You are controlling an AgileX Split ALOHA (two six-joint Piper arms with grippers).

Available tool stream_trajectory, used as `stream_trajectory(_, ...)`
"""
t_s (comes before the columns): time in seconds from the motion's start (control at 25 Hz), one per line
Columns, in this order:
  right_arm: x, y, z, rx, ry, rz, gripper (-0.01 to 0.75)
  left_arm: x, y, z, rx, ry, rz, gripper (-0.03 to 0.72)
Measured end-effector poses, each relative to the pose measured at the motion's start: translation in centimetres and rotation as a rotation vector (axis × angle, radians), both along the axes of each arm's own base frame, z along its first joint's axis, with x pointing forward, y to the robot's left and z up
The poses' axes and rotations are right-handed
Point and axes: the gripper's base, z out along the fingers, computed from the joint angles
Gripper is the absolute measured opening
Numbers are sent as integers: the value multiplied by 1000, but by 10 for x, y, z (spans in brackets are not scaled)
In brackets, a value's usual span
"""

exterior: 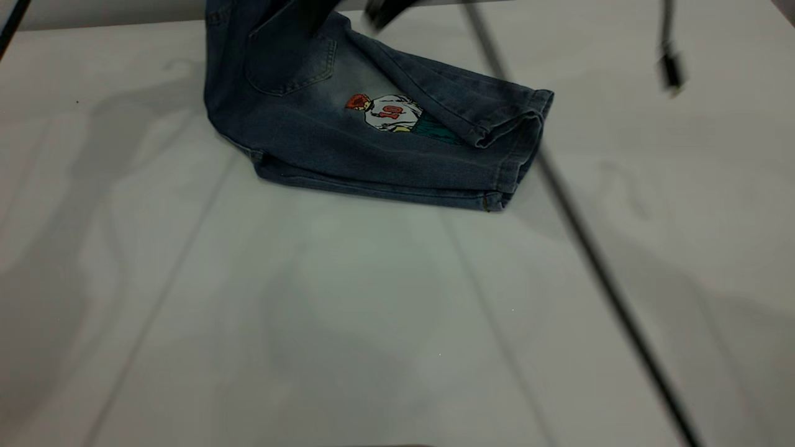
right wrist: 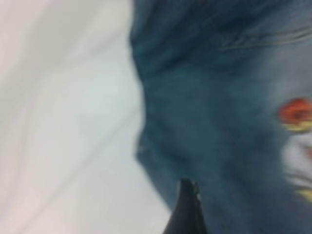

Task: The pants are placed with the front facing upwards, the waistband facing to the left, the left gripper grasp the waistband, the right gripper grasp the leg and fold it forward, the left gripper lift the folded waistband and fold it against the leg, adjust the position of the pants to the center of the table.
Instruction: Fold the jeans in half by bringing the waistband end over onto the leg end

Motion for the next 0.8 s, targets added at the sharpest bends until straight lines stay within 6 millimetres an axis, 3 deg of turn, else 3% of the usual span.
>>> stream_trajectory(0.12, 10, -35, 0, -82, 40, -10, 507, -5, -11, 12, -1, -18, -26, 26)
stream_trajectory(0.24, 11, -57, -21, -187, 138, 7, 507, -10, -23, 23, -1, -34, -52, 27)
stream_trajectory(0.6, 9, -68, -97, -343, 298, -14, 507, -20, -51, 31, -3, -38, -118, 27)
stream_trajectory(0.8, 11, -68, -106, -337, 300, -41, 506, -27, -68, 31, -2, -16, -174, 26)
